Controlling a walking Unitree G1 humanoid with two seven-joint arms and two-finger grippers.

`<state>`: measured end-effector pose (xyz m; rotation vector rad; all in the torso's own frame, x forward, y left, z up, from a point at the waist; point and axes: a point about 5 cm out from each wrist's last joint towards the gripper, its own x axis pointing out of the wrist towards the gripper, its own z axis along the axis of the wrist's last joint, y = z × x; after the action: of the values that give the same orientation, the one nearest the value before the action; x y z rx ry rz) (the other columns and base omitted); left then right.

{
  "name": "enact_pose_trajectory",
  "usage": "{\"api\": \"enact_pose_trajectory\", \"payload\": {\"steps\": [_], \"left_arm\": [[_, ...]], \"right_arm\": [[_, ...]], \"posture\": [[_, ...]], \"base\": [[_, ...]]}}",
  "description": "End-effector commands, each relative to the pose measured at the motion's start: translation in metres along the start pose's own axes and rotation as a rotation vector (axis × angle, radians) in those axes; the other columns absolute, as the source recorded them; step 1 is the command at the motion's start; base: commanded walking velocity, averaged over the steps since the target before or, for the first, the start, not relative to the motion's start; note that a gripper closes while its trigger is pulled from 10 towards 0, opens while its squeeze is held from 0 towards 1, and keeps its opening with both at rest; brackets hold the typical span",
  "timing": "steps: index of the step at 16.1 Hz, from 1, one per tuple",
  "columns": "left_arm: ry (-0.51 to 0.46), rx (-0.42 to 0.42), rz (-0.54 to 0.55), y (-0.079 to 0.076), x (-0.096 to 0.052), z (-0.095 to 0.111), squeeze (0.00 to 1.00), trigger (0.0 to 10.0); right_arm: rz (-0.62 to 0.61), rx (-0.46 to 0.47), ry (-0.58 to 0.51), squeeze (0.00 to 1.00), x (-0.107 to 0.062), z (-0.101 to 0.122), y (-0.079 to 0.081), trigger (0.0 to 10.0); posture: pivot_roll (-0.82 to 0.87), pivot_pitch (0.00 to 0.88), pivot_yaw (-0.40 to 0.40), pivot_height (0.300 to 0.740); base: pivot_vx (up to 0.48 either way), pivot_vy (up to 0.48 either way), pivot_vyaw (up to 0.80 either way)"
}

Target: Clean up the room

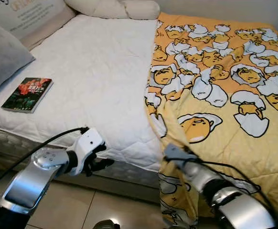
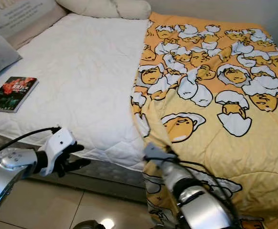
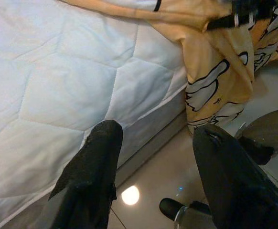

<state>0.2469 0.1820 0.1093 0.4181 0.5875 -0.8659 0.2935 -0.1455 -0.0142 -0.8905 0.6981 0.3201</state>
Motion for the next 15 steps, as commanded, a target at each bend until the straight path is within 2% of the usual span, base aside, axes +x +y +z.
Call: {"api": "enact_pose_trajectory", "payload": {"steps": [1,2,3,4,5,6,7,15], "left_arm": [[0.002,0.007,0.005,0.001,0.003,0.002,0.00,10.0],[0.001,0.007,0.005,0.001,0.003,0.002,0.00,10.0],[0.001,0.008,0.006,0.001,0.003,0.002,0.00,10.0],[0.001,0.008,0.006,0.001,0.003,0.002,0.00,10.0],[0.002,0.008,0.007,0.001,0.002,0.002,0.00,10.0],[0.003,0.007,0.008,0.001,0.002,0.002,0.00,10.0],[0.006,0.006,0.009,0.001,0.001,0.001,0.00,10.0],[-0.002,0.009,0.014,0.001,0.004,0.002,0.00,10.0]], "right_arm": [[-0.055,0.088,0.010,0.00,0.000,-0.012,-0.018,10.0],[-0.060,0.100,0.012,0.00,0.000,-0.015,-0.020,10.0],[-0.047,0.191,0.011,0.00,0.000,-0.017,-0.019,10.0],[-0.004,0.311,-0.006,0.00,0.000,-0.016,-0.016,6.5],[0.039,0.377,-0.036,0.00,0.000,-0.011,-0.011,4.4],[0.058,0.382,-0.047,0.00,-0.001,-0.009,-0.008,1.7],[0.081,0.390,-0.058,0.00,-0.001,-0.007,-0.005,0.0],[0.098,0.388,-0.080,0.00,-0.001,-0.005,-0.008,0.0]], "posture": [[0.07,0.000,0.012,0.740],[0.07,0.000,0.012,0.740],[0.07,0.000,0.011,0.740],[0.08,0.000,0.009,0.740],[0.08,0.000,0.009,0.740],[0.08,0.000,0.010,0.740],[0.08,0.000,0.009,0.740],[0.07,0.000,-0.001,0.740]], "base": [[0.000,0.000,0.00],[0.000,0.000,0.00],[0.000,0.000,0.00],[0.000,0.000,0.00],[0.000,0.000,0.00],[0.000,0.000,0.00],[0.000,0.000,0.00],[0.000,0.000,0.00]]}}
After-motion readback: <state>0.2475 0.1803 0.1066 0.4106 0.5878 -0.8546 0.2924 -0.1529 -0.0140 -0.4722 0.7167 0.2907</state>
